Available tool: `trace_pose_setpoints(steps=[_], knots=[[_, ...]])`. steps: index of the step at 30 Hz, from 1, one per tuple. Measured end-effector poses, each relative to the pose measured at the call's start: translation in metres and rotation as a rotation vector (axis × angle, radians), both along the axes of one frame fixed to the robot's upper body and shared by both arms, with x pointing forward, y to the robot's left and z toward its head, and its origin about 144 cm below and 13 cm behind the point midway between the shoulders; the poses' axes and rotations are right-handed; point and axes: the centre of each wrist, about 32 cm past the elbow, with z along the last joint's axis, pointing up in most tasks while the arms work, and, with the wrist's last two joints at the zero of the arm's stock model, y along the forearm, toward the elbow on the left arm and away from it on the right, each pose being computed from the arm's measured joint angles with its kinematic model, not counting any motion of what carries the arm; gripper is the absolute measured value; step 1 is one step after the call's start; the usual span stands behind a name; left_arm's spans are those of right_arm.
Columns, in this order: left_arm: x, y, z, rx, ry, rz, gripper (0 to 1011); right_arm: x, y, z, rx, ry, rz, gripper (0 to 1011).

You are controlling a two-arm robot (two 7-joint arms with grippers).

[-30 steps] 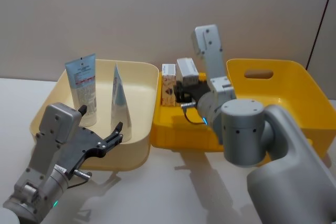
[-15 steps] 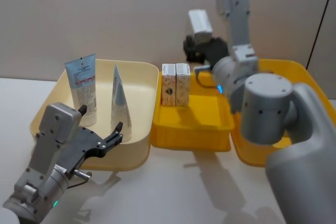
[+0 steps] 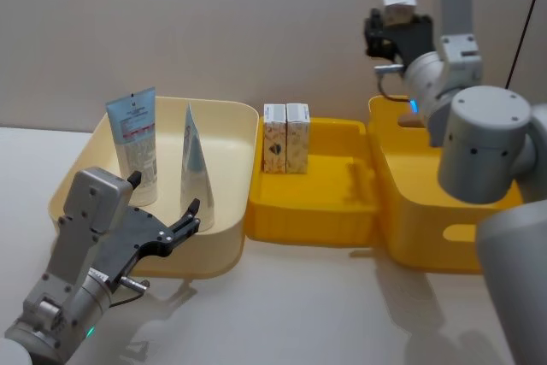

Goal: Bimanual collaborative sorting of washing and personal care products

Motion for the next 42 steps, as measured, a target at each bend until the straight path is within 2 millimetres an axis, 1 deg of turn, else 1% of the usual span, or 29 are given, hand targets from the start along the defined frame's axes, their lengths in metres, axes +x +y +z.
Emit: trace_pose_setpoints(steps=[5, 8, 15, 21, 25, 26, 27, 28, 30, 31, 32, 35, 36, 37, 39, 42], knots=[[0.000, 0.000, 0.000, 0.000, 0.000, 0.000, 1003, 0.007, -0.015, 0.000, -0.015, 0.019, -0.065, 444], [0.000, 0.000, 0.000, 0.000, 0.000, 0.000, 1004, 0.009, -0.020, 0.000, -0.020, 0.034, -0.085, 444], [0.000, 0.000, 0.000, 0.000, 0.000, 0.000, 1003, 0.019, -0.037, -0.005, -0.037, 0.115, -0.141, 444], [0.000, 0.000, 0.000, 0.000, 0.000, 0.000, 1003, 0.026, -0.047, -0.009, -0.048, 0.184, -0.171, 453], [0.000, 0.000, 0.000, 0.000, 0.000, 0.000, 1003, 0.032, -0.055, -0.014, -0.057, 0.248, -0.189, 580], [0.000, 0.000, 0.000, 0.000, 0.000, 0.000, 1003, 0.033, -0.057, -0.014, -0.058, 0.259, -0.191, 598], [0.000, 0.000, 0.000, 0.000, 0.000, 0.000, 1003, 0.034, -0.058, -0.015, -0.059, 0.270, -0.193, 640], [0.000, 0.000, 0.000, 0.000, 0.000, 0.000, 1003, 0.036, -0.059, -0.015, -0.060, 0.278, -0.197, 656], [0.000, 0.000, 0.000, 0.000, 0.000, 0.000, 1003, 0.039, -0.063, -0.019, -0.063, 0.309, -0.204, 740], [0.000, 0.000, 0.000, 0.000, 0.000, 0.000, 1003, 0.040, -0.064, -0.019, -0.064, 0.316, -0.206, 758], [0.000, 0.000, 0.000, 0.000, 0.000, 0.000, 1003, 0.041, -0.065, -0.020, -0.065, 0.322, -0.208, 816], [0.000, 0.000, 0.000, 0.000, 0.000, 0.000, 1003, 0.043, -0.068, -0.022, -0.067, 0.348, -0.215, 868], [0.000, 0.000, 0.000, 0.000, 0.000, 0.000, 1003, 0.044, -0.070, -0.023, -0.068, 0.357, -0.217, 896], [0.000, 0.000, 0.000, 0.000, 0.000, 0.000, 1003, 0.045, -0.070, -0.024, -0.068, 0.362, -0.218, 949], [0.000, 0.000, 0.000, 0.000, 0.000, 0.000, 1003, 0.046, -0.072, -0.025, -0.069, 0.374, -0.222, 993], [0.000, 0.000, 0.000, 0.000, 0.000, 0.000, 1003, 0.048, -0.074, -0.026, -0.070, 0.388, -0.226, 1001]])
